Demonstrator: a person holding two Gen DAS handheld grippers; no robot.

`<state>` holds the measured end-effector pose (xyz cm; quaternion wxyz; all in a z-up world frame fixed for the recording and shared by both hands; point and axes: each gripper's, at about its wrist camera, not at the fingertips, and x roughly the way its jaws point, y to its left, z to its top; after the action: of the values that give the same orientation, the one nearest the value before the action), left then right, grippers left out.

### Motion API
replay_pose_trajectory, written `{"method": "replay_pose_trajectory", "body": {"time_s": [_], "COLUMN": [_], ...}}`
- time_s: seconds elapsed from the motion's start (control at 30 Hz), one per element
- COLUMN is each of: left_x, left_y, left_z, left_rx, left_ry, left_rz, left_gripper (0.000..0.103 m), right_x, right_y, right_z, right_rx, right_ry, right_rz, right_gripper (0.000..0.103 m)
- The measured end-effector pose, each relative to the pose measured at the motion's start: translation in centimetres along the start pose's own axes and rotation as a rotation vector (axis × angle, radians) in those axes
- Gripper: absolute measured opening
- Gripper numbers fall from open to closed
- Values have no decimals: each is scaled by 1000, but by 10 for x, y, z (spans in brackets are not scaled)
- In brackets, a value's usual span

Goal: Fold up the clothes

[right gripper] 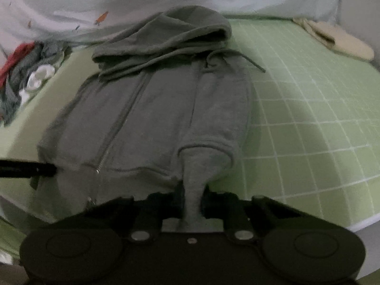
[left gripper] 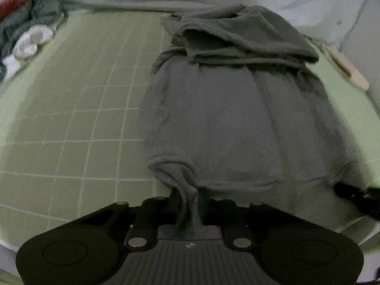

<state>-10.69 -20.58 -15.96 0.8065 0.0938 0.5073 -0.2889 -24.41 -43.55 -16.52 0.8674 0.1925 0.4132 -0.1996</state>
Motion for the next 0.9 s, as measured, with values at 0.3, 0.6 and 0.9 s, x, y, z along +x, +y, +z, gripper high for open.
{"method": "replay_pose_trajectory", "body": {"time_s": [0.3, 0.6, 0.9], "left_x": [-39, -54, -45], "left_y": [-13, -2, 6], "left_z": [53, 118, 190], "left_rx": [6, -65, -119], "left_ry": [-186, -335, -425], "left_rz": [-41, -73, -124], "left_gripper": [13, 12, 12], "right_x": [-20, -21, 1], "right_y": [0, -9, -21], "right_z": [51, 114, 183], "right_rx": [31, 49, 54], "right_ry": [-197, -344, -428], "right_rz": [46, 87, 100], "right_gripper": [12, 12, 12]}}
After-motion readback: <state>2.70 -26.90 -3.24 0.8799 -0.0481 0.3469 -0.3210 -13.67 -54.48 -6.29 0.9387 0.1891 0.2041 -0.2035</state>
